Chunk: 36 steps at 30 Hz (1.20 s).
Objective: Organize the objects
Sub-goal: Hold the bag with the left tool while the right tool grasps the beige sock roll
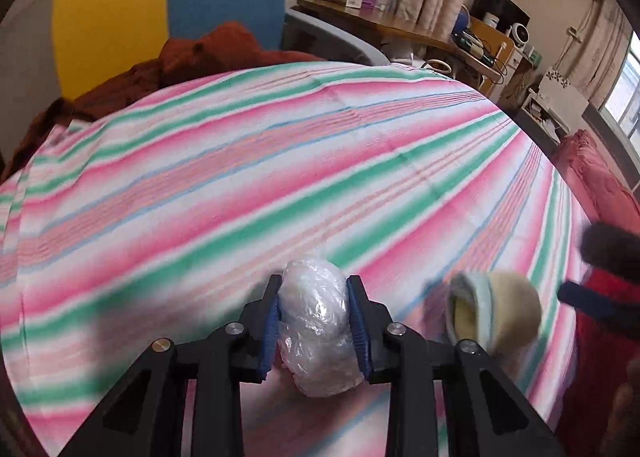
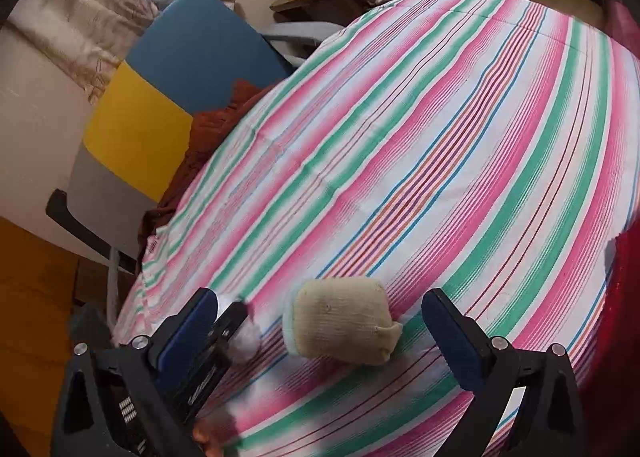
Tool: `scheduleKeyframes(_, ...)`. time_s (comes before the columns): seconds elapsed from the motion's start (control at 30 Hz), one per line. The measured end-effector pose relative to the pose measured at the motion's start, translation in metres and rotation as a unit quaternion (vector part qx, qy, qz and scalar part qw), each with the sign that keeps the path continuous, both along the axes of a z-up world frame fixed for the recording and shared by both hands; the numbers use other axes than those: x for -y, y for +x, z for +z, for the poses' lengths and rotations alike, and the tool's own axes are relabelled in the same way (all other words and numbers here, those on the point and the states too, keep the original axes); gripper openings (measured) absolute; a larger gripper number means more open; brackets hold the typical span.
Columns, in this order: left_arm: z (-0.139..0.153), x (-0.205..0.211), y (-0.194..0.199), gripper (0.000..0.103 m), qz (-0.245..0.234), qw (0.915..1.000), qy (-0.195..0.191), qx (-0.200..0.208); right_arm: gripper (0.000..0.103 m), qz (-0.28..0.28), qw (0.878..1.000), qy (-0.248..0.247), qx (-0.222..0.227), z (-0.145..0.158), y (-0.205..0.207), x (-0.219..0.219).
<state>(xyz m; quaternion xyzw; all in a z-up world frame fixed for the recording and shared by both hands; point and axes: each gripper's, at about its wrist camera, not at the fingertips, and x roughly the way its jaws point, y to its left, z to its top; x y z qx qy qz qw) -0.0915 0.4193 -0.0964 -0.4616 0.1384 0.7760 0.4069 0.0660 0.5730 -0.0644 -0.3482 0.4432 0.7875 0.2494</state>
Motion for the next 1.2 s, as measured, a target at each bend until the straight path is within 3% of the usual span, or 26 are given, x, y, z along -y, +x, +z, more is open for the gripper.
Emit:
scheduleKeyframes(0.37, 0.003, 0.075, 0.047, 0.031, 0.012, 0.9998, 0.009, -0.011, 0.103, 0.051, 0.991, 0.056, 0.107, -0.013, -0.027, 0.015)
scheduleKeyframes(0.77, -0.007, 0.1, 0.061, 0.032, 0.0, 0.9989, 0.041, -0.025, 0.102, 0.088, 0.981, 0.083, 0.149, -0.021, -0.043, 0.021)
scheduleKeyframes(0.87, -0.011, 0.1, 0.06, 0.032, 0.004, 0.9986, 0.049, -0.02, 0.091, 0.099, 0.979, 0.08, 0.161, -0.029, -0.045, 0.02)
scheduleKeyframes(0.93, -0.012, 0.1, 0.059, 0.033, 0.005, 0.9985, 0.051, -0.019, 0.077, 0.103, 0.976, 0.082, 0.171, -0.031, -0.046, 0.019)
scheduleKeyframes(1.2, -0.015, 0.101, 0.056, 0.034, 0.005, 0.998, 0.063, -0.006, 0.074, 0.113, 0.976, 0.081, 0.17, -0.031, -0.045, 0.018)
